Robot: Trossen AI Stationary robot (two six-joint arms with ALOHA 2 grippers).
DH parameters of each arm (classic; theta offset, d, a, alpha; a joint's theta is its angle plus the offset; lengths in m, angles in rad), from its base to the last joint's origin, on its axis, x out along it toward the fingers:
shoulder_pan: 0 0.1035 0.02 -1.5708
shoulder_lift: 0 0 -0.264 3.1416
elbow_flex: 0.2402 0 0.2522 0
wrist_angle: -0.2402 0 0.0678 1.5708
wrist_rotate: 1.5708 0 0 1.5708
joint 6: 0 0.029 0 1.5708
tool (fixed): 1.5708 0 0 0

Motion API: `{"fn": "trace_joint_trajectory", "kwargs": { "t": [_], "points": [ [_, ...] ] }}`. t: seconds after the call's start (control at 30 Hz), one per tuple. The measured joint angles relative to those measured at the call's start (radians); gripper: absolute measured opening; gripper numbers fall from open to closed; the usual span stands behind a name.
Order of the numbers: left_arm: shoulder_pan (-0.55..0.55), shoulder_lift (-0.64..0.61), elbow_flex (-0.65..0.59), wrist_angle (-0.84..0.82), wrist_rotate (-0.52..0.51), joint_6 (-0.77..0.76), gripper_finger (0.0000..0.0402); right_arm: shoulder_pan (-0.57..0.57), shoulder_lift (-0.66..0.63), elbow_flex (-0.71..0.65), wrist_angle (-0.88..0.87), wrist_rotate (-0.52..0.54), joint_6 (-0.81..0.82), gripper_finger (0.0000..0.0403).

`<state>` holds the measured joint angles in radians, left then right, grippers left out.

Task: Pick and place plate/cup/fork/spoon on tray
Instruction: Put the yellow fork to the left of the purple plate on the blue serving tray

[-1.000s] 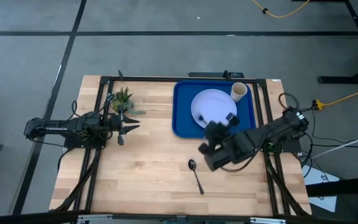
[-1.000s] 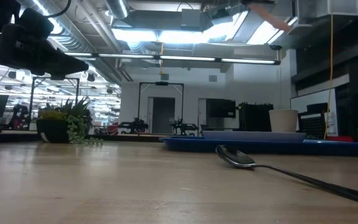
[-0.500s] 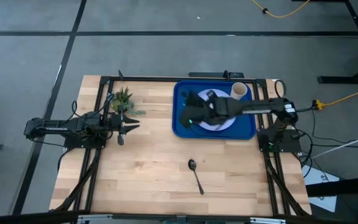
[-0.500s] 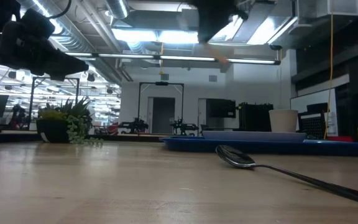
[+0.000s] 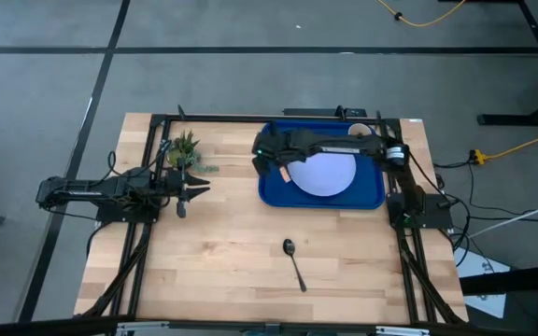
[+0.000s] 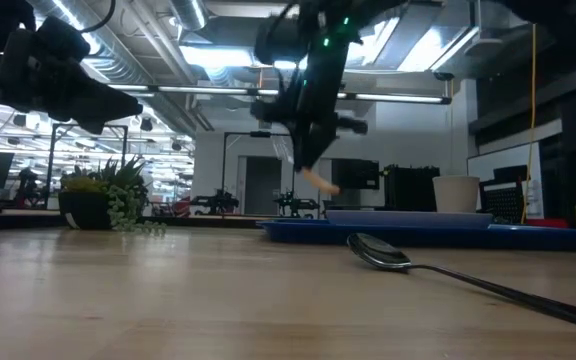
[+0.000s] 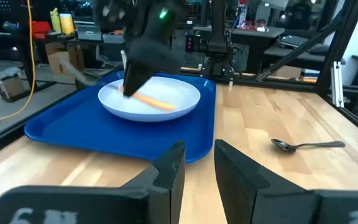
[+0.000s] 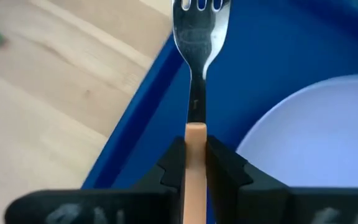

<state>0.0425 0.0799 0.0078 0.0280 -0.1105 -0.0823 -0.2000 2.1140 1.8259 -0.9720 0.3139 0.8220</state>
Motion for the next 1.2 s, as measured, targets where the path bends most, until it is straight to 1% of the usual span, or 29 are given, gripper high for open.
{"fn": "trace_joint_trajectory", "kwargs": {
  "t": [0.13,0.23,0.3,0.37,0.5,0.67,0.8,0.97,1.2],
  "points": [
    [0.0,0.0,0.0,0.0,0.0,-0.021,0.0079,-0.042,0.064,0.0,0.022,-0.091,0.067,0.0045],
    [0.0,0.0,0.0,0.0,0.0,-0.021,0.0079,-0.058,0.101,0.0,0.074,-0.163,0.09,0.0045],
    [0.0,0.0,0.0,0.0,0.0,-0.021,0.0079,-0.061,0.12,0.0,0.108,-0.182,0.092,0.0046],
    [0.0,0.0,0.0,0.0,0.0,-0.021,0.0079,-0.059,0.128,0.0,0.131,-0.185,0.102,0.0047],
    [0.0,0.0,0.0,0.0,-0.001,-0.021,0.0079,-0.058,0.13,0.0,0.122,-0.188,0.132,0.0057],
    [0.0,0.0,0.0,0.0,-0.001,-0.021,0.0079,-0.059,0.131,0.0,0.115,-0.181,0.216,0.007],
    [0.0,0.0,0.0,0.0,-0.001,-0.023,0.0079,-0.058,0.131,0.0,0.119,-0.178,0.22,0.0072],
    [0.0,0.0,0.0,0.0,-0.001,-0.023,0.0079,-0.045,0.131,0.0,0.13,-0.236,0.241,0.0073],
    [0.0,0.0,0.0,0.0,0.0,-0.022,0.0079,-0.031,0.131,0.0,0.13,-0.236,0.297,0.0074]
  ]
}}
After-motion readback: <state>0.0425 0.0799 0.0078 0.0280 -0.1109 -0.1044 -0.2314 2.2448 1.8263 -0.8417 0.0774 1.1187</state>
